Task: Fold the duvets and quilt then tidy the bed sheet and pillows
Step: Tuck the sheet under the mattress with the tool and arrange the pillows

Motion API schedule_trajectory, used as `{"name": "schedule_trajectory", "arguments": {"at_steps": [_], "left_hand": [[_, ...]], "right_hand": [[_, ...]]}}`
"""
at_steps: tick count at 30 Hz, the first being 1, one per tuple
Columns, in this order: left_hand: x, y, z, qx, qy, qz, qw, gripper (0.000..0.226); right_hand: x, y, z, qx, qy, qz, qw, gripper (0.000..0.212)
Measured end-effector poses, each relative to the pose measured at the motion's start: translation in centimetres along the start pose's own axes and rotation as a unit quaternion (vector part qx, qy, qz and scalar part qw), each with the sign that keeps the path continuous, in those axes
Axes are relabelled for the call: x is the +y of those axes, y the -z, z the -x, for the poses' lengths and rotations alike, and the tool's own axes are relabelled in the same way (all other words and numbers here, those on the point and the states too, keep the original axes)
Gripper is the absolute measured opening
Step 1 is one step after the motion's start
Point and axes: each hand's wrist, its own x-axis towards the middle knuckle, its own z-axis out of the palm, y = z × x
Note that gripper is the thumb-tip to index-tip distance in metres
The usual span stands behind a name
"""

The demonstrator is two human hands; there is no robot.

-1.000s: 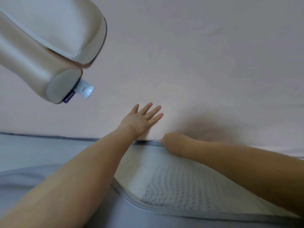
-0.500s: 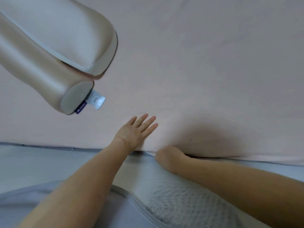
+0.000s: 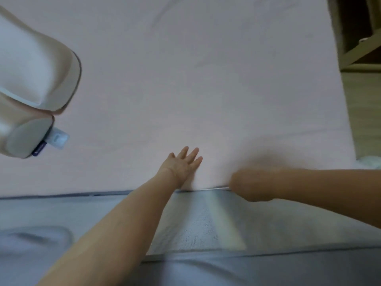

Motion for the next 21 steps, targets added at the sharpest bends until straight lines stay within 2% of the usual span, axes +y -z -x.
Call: {"name": "schedule_trajectory", "arguments": {"at_steps": [1,2,8,10,11,13,14,16,17,21], "left_hand": [[1.2,0.5,-0.6,-0.012,0.01,0.007,1.0,0.088],[2.3,0.8,-1.1,-0.025,0.023,0.016,0.999,0.088],[4.5,1.8,-3.2,-0.081,0.064,0.087,0.991,0.084],[4.6,1.8,-3.2,-0.086,0.063,0.097,0.99,0.086],[4.6,1.7,-3.2,-0.085,0.063,0.099,0.989,0.086],[4.6,1.7,-3.2,-0.084,0.064,0.1,0.989,0.087],[4.6,1.7,-3.2,-0.084,0.064,0.1,0.989,0.087],[4.5,1.8,-3.3,-0.086,0.064,0.106,0.989,0.085],[4.6,1.9,-3.3,-0.087,0.064,0.109,0.988,0.085],[4.6,2.2,-3.0,-0.089,0.062,0.115,0.987,0.084]], "right_hand": [[0.3,-0.3,0.9,-0.06,-0.01,-0.003,0.998,0.028],[0.7,-0.8,1.7,-0.084,-0.019,-0.003,0.996,0.027],[3.4,-4.3,4.3,-0.055,-0.023,0.065,0.996,0.026],[3.1,-5.3,3.8,-0.027,0.006,0.07,0.997,0.016],[3.2,-5.9,3.6,0.017,0.029,0.077,0.997,0.007],[3.0,-6.3,3.4,0.08,0.064,0.098,0.99,0.023],[3.1,-6.0,3.5,0.086,0.068,0.102,0.989,0.023],[3.4,-5.3,4.0,0.029,0.082,0.091,0.992,0.006],[3.7,-5.1,4.1,-0.001,0.066,0.096,0.993,0.009],[3.8,-5.5,4.7,-0.001,0.025,0.082,0.996,0.018]]}}
